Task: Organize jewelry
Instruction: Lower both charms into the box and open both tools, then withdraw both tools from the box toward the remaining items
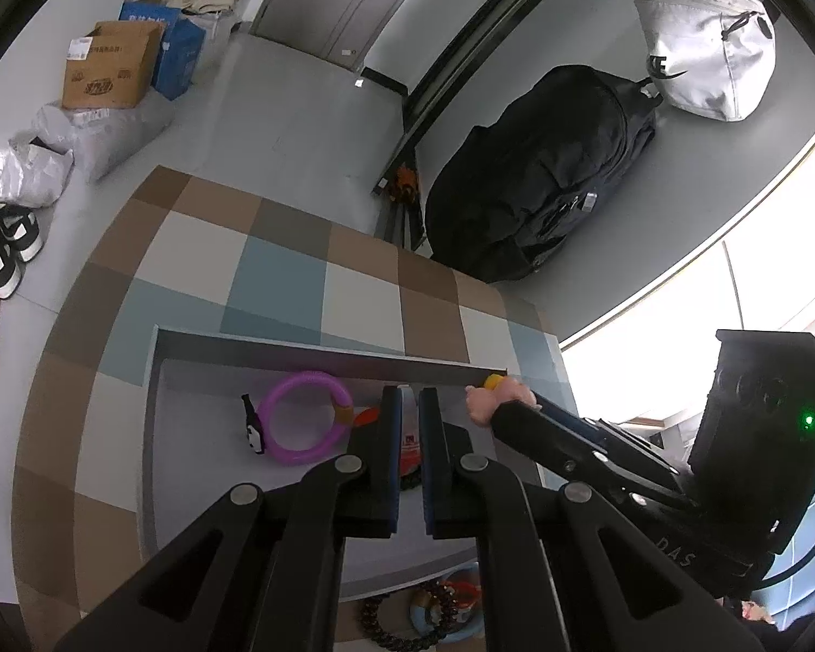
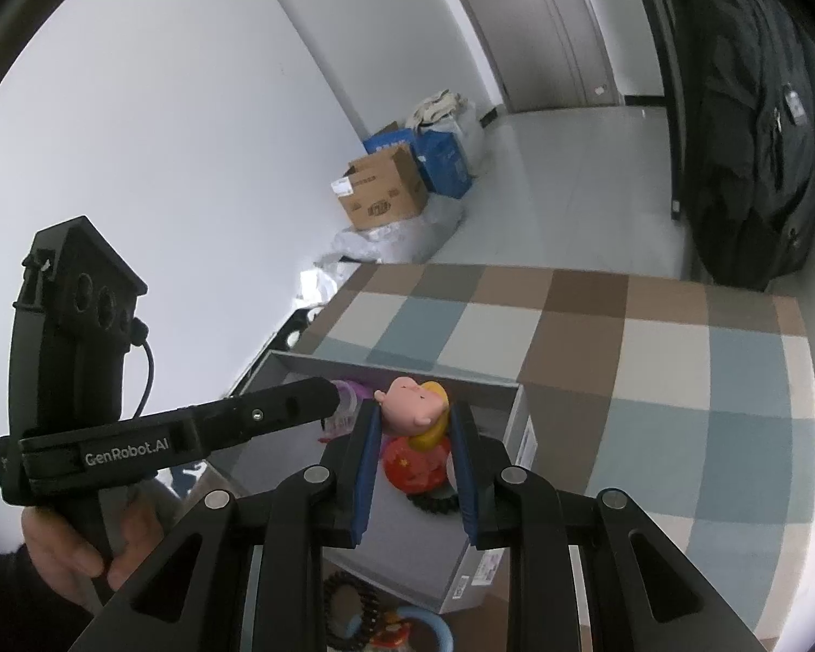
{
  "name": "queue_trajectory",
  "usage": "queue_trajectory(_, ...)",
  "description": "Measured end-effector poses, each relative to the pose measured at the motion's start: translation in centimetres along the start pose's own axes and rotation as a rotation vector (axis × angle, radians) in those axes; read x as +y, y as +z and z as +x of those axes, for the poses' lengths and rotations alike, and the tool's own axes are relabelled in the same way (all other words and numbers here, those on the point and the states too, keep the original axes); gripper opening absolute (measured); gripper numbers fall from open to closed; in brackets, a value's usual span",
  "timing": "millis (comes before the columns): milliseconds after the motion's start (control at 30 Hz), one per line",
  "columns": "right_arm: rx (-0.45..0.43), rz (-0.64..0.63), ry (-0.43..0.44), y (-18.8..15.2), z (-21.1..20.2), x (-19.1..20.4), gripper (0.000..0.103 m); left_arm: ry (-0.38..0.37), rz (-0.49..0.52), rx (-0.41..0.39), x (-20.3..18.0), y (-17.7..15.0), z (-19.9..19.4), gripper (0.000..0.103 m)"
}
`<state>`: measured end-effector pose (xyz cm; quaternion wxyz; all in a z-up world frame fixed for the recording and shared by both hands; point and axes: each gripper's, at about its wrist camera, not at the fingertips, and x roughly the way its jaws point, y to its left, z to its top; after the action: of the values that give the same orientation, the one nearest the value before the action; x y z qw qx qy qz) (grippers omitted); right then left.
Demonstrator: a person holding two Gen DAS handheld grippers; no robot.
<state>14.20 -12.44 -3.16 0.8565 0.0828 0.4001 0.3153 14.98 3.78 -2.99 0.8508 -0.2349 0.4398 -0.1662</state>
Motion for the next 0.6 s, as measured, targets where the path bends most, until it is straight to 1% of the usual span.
queue_trajectory(133, 0.005, 0.007, -0.004, -0.1, 0.0, 0.0, 0.024, -0.009, -0.001, 0.023, -0.1, -0.1, 0.4, 0.002)
queue_trajectory(200, -0.002, -0.005, -0.015, -0.2, -0.1, 0.2, 0.024, -0.002, -0.003, 0.026, -0.1, -0.2, 0.5, 0.002)
queue_trajectory(300, 0.003, -0.001, -0.026, -0.2, -0.1, 0.0, 0.027, -0.019, -0.020, 0.023, 0.0, -0.2, 0.3, 0.002)
queue_trajectory(367, -0.001, 0.004, -0.025, -0.3, -0.3, -0.1, 0.027, -0.009, -0.023, 0.038, 0.0, 0.0, 0.4, 0.013)
queue_trajectory(400, -0.001, 0.001, -0.019, -0.2, -0.4, -0.1, 0.027, -0.010, -0.029, 0.049, 0.1, 0.0, 0.4, 0.015)
queue_trajectory(467, -0.009, -0.004, -0.019, -0.2, -0.7, -0.1, 0.038, -0.010, -0.052, 0.058, 0.5, -0.1, 0.4, 0.018)
queue_trajectory(500, -0.016, -0.002, -0.021, -0.2, -0.9, -0.2, 0.049, -0.011, -0.055, 0.058, 0.5, -0.1, 0.4, 0.018)
queue_trajectory(533, -0.031, 0.003, -0.021, -0.2, -1.3, -0.2, 0.056, -0.010, -0.056, 0.057, 0.5, -0.1, 0.2, 0.021)
queue_trajectory(567, -0.039, 0.006, -0.020, -0.2, -1.5, -0.3, 0.060, -0.002, -0.050, 0.055, 0.4, -0.2, 0.1, 0.030)
queue_trajectory(600, -0.048, 0.007, -0.021, -0.2, -1.7, -0.3, 0.067, 0.007, -0.044, 0.050, 0.3, -0.2, 0.0, 0.036)
